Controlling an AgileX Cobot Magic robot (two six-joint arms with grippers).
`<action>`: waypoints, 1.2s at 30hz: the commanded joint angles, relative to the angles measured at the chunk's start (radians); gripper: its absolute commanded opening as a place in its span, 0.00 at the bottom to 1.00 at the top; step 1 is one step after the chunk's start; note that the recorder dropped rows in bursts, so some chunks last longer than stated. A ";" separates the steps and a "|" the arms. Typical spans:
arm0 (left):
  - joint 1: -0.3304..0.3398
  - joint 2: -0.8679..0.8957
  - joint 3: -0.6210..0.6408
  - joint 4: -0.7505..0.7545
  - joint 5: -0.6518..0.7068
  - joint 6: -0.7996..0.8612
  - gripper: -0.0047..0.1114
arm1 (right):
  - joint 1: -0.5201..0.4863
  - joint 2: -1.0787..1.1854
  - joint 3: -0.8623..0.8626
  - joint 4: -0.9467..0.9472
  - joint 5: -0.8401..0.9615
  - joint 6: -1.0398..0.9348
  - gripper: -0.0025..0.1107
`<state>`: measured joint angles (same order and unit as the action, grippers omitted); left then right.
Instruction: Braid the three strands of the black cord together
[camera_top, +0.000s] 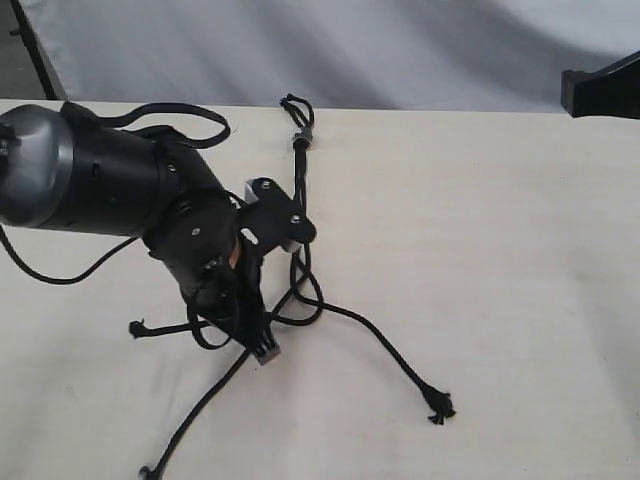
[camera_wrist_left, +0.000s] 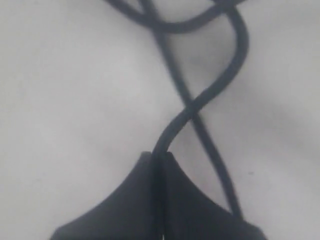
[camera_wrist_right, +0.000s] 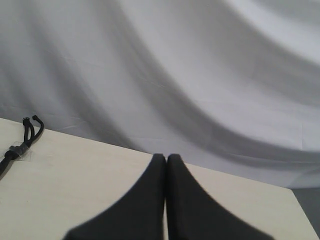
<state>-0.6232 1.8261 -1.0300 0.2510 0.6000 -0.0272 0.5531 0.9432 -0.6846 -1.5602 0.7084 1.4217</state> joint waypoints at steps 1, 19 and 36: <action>0.081 0.046 0.053 0.006 -0.100 0.002 0.04 | -0.004 -0.004 0.000 -0.019 -0.004 0.007 0.03; -0.218 0.079 0.063 -0.251 0.012 0.054 0.04 | -0.004 -0.004 0.000 -0.019 -0.004 0.007 0.03; 0.044 0.015 0.058 -0.169 -0.003 -0.030 0.04 | -0.004 -0.004 0.000 -0.019 -0.065 0.007 0.03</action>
<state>-0.5943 1.8155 -0.9790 0.0855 0.6000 -0.0482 0.5531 0.9432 -0.6846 -1.5620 0.6808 1.4254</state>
